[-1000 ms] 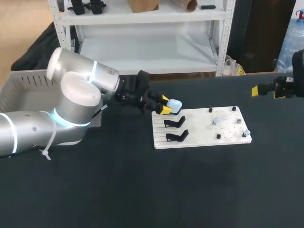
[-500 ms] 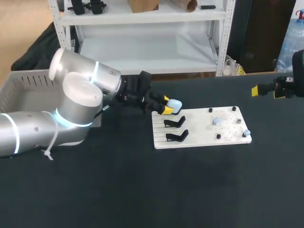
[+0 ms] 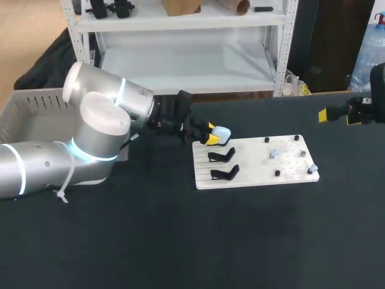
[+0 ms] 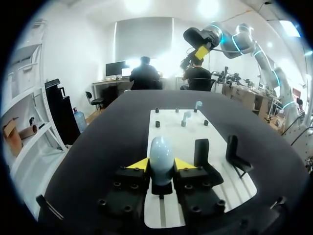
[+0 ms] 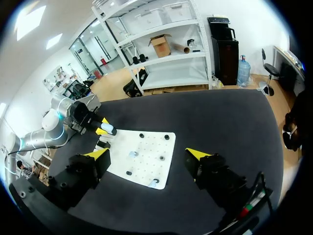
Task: Pick up each earbud case from the left stands, insert the matching earbuds, close the lid, and place the case in the box.
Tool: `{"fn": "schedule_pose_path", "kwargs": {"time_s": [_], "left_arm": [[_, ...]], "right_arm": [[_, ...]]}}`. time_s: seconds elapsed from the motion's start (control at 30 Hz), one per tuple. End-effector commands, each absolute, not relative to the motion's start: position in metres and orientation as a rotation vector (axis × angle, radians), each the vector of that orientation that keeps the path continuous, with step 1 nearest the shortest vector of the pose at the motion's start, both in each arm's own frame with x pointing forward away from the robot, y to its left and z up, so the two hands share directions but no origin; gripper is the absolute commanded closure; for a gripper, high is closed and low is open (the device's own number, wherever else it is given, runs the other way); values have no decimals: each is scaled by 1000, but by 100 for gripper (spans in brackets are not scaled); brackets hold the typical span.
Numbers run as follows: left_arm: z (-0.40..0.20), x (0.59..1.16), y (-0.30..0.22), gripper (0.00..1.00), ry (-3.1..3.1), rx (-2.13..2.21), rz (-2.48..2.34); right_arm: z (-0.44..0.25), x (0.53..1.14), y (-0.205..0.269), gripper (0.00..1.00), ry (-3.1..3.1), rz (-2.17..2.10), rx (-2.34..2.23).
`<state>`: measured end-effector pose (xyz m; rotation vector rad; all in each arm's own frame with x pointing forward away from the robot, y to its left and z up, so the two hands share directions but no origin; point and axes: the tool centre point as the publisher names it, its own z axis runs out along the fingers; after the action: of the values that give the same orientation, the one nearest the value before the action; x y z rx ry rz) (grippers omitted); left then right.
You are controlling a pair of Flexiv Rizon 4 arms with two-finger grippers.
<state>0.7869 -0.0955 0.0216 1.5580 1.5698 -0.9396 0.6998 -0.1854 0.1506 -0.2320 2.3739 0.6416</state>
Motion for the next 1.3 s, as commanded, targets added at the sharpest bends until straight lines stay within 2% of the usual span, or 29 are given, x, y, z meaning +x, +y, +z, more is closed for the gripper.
{"fn": "schedule_pose_path", "kwargs": {"time_s": [0.03, 0.3, 0.63, 1.0, 1.3], "left_arm": [[22, 785, -94, 100, 1562, 1549, -944], [52, 781, -84, 100, 1483, 1489, -947], [102, 746, -94, 100, 1317, 1405, -976], [117, 719, -111, 100, 1254, 1369, -1016], [117, 719, -111, 100, 1254, 1369, -1016]], "right_arm": [[150, 700, -186, 0, 2373, 644, -235], [150, 700, -186, 0, 2373, 644, -235], [150, 700, -186, 0, 2373, 644, -235], [150, 700, -186, 0, 2373, 644, -235], [150, 700, -186, 0, 2373, 644, -235]]}}
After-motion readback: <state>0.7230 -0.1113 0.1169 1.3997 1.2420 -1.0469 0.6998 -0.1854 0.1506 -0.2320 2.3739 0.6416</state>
